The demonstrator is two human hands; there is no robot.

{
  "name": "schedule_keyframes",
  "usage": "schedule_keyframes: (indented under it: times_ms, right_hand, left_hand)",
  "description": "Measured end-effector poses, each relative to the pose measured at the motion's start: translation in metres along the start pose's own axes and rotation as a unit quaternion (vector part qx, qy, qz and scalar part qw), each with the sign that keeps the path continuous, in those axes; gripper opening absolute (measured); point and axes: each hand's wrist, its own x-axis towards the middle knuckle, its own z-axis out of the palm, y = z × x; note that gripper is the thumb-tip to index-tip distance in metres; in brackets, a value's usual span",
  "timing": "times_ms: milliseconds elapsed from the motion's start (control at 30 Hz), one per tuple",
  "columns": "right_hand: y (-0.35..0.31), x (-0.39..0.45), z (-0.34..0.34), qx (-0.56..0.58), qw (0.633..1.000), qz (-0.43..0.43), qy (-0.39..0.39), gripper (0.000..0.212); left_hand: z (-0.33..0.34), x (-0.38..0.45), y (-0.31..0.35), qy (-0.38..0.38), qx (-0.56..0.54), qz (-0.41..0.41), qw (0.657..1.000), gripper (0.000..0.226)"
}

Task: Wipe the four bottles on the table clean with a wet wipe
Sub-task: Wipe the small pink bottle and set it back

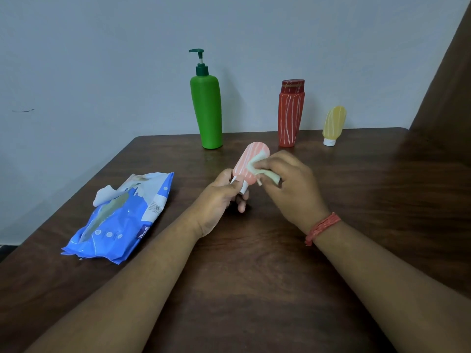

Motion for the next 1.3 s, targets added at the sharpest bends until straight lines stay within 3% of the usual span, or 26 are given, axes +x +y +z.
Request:
schedule_keyframes:
  times_ms: [67, 200, 367, 567, 733, 933, 1133, 1233, 1300]
  right_hand:
    - [-0.001, 0.000, 0.001, -0.022, 0.999, -0.027, -0.008, 0.017]
    - [0.008, 0.007, -0.006, -0.051, 0.997, 0.029, 0.055, 0.012]
    - [-0.002, 0.000, -0.001, -0.055, 0.997, -0.044, -0.041, 0.018]
    - [0.008, 0.009, -0.010, -0.095, 0.994, 0.025, 0.047, 0.021]
    - [-0.002, 0.000, -0.005, -0.055, 0.996, -0.050, -0.053, 0.021]
    - [0.013, 0.010, -0.014, -0.098, 0.993, 0.033, 0.053, 0.018]
    - [0.000, 0.004, -0.009, -0.102, 0.992, -0.052, -0.051, 0.018]
    - [0.011, 0.011, -0.013, -0.125, 0.992, 0.005, 0.021, 0.019]
    - [0.012, 0.010, -0.017, -0.128, 0.991, 0.038, 0.029, 0.021]
  left_hand:
    - [-0.001, 0.000, 0.000, -0.003, -0.002, -0.002, 1.000, 0.038]
    - [0.001, -0.001, -0.001, -0.019, 0.026, -0.002, 0.999, 0.045]
    - [-0.001, -0.001, 0.000, 0.006, 0.015, 0.000, 1.000, 0.053]
    - [0.001, -0.001, 0.001, -0.034, 0.053, 0.001, 0.998, 0.040]
    - [-0.001, -0.001, -0.001, -0.004, 0.041, 0.012, 0.999, 0.038]
    - [0.001, -0.001, -0.001, -0.020, 0.099, 0.011, 0.995, 0.038]
    - [-0.002, 0.000, -0.004, 0.018, 0.189, 0.019, 0.982, 0.029]
    - [0.001, -0.001, 0.000, 0.018, 0.222, 0.006, 0.975, 0.029]
    - [0.003, -0.002, 0.002, 0.012, 0.246, 0.003, 0.969, 0.032]
